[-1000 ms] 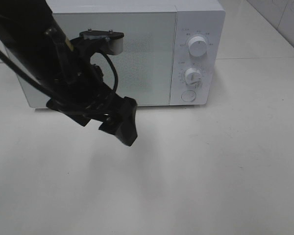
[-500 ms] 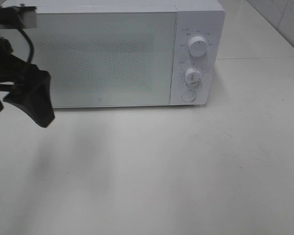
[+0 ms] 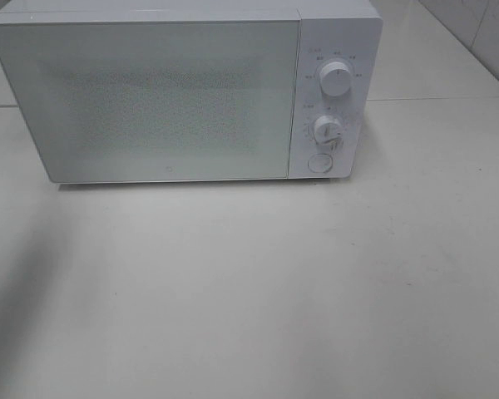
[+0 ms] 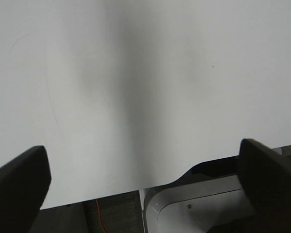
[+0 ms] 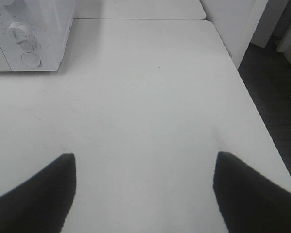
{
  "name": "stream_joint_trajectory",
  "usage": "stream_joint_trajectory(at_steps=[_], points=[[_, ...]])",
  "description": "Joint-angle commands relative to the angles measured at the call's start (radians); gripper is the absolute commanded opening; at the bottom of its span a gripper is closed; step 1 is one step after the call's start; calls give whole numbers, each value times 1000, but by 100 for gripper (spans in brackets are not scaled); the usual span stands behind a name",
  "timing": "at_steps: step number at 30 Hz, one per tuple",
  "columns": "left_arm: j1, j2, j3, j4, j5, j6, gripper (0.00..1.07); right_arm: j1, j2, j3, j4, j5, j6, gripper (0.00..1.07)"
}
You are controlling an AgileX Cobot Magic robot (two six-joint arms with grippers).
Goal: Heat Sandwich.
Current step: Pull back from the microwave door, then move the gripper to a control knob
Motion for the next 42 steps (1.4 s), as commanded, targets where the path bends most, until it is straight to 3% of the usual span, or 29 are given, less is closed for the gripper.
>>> stream_joint_trajectory(at_steps=[1, 3, 16, 31, 35, 42], points=[[53, -59, 54, 4, 72, -18, 101, -8, -27, 0, -6, -3, -7, 75], [87, -121, 98, 24, 75, -34, 101, -8, -27, 0, -6, -3, -7, 75], [90, -464, 295, 76, 21, -36, 101, -8, -27, 0, -6, -3, -7, 75], [87, -1017, 544, 75, -149, 22, 101, -8, -27, 0, -6, -3, -7, 75], [53, -1126, 597, 79, -146, 24, 101, -8, -27, 0, -6, -3, -7, 75], [24, -1292, 600, 75, -144, 22, 101, -8, -27, 0, -6, -3, -7, 75]])
